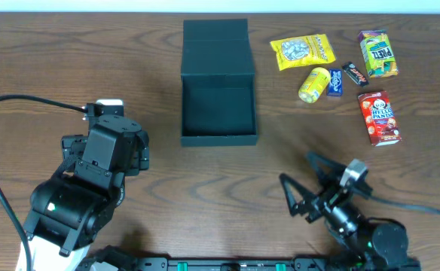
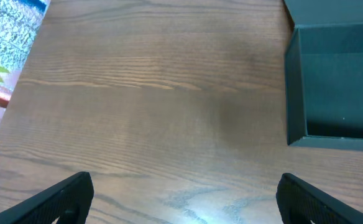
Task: Pack container
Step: 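Retract the left arm back toward its base, then reach the right gripper to the yellow candy bag and grasp it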
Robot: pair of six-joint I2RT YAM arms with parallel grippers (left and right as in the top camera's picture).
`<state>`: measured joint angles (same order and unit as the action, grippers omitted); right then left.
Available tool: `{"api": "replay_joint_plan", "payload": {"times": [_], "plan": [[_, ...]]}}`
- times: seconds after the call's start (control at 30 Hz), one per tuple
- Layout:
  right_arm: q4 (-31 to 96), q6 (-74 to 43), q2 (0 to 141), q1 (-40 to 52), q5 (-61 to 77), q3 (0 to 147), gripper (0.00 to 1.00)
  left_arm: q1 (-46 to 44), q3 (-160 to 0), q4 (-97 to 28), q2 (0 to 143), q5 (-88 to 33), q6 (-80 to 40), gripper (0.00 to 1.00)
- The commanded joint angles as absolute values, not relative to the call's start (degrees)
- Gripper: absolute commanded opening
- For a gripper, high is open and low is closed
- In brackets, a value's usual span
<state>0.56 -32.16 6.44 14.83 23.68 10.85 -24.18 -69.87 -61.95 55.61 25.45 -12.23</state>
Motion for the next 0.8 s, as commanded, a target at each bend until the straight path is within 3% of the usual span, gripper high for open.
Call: {"api": "replay_joint_plan", "payload": {"times": [0.0,0.27,0.4,0.57,0.77], "plan": [[0.4,-29.3,14.2,11.2,21.5,16.3,0.99,-24.0,-70.2,-62.2,55.8,25.5,-12.9,0.95],[1.0,-16.4,44.6,3.2,29.4,35.6,0.99,-24.0,-70.2,-62.2,55.8,25.4,-12.9,0.95],[-0.9,-16.6,54.8,1.9,31.1,41.6,0.99,-24.0,-70.2,-62.2,55.8,25.5,-12.9,0.95],[-15.4,-15.4,63.6,1.8,28.4,42.8,0.99,-24.0,-70.2,-62.2,55.8,25.4,-12.9,0.95],[-12.8,-15.6,80.2,1.8,25.9,56.2,0.99,-24.0,-70.2,-62.2,55.8,25.4,-12.9,0.95]]}}
